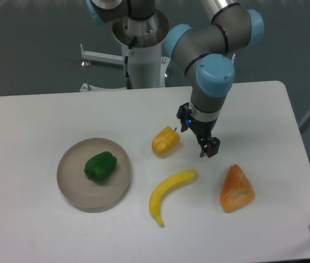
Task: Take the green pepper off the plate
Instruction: 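Move the open gripper over the green pepper on the plate, then lower the gripper and close it on the green pepper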
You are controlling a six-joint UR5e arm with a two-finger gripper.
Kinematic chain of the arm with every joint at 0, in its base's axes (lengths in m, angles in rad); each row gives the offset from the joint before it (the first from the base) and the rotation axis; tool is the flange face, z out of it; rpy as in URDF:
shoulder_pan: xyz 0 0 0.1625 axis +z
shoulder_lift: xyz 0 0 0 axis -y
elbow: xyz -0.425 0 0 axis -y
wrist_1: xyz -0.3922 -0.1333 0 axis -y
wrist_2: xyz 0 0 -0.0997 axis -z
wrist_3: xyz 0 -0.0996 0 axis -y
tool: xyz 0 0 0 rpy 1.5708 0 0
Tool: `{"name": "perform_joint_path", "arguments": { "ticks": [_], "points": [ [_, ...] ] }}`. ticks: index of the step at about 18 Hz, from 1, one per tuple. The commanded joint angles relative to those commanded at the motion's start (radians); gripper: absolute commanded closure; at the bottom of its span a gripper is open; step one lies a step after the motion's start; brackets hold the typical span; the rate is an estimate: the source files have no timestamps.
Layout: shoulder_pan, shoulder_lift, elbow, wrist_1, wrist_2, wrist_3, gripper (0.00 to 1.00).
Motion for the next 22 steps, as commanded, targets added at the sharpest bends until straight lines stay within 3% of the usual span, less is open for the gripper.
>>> {"name": "perform_joint_path", "arguments": {
  "ticks": [4, 11, 22],
  "points": [
    [-0.075, 0.011, -0.009, -0.003, -0.046, -0.099, 0.0],
    [-0.236, -0.003, -0.021, 0.0, -0.049, -0.498, 0.0],
    [-0.327, -0.089, -0.04, 0.037, -0.074, -0.633, 0.0]
  ]
}}
